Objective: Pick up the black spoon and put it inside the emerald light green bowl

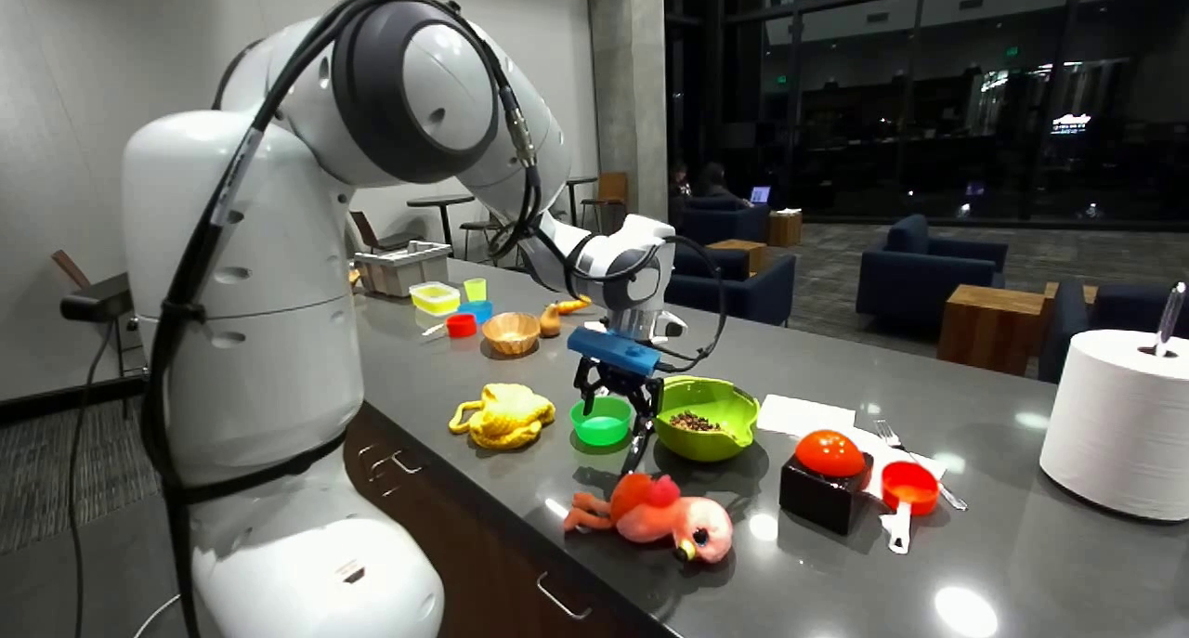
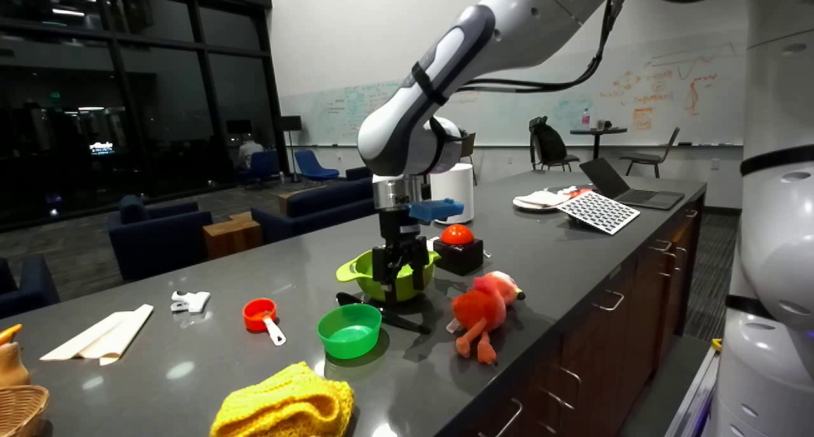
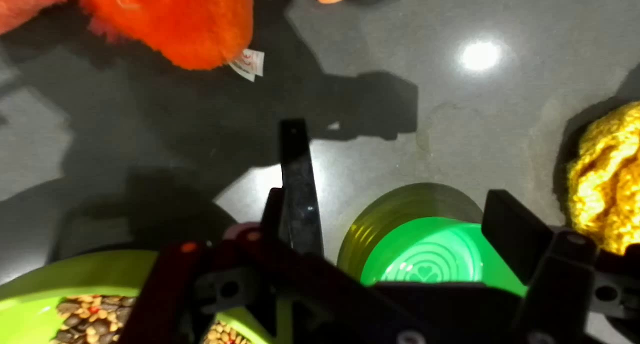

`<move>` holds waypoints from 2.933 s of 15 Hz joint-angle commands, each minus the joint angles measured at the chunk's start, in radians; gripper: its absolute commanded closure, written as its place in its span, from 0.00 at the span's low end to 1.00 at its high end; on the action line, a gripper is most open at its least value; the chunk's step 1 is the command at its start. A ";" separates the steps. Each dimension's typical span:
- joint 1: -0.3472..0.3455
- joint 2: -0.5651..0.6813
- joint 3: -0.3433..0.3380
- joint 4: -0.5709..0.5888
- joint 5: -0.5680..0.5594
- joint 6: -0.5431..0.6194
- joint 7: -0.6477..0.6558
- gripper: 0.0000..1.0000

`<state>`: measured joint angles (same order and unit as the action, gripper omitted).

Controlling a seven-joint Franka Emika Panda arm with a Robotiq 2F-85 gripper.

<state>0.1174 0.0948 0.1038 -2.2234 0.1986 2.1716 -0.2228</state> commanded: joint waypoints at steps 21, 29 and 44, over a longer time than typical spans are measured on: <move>0.033 0.064 0.053 0.117 -0.115 -0.054 0.104 0.00; 0.087 -0.083 0.075 -0.114 -0.112 0.016 0.430 0.00; -0.004 -0.004 0.008 -0.128 -0.177 0.104 0.150 0.00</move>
<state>0.1356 0.0504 0.1261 -2.3924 0.0223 2.2481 0.0142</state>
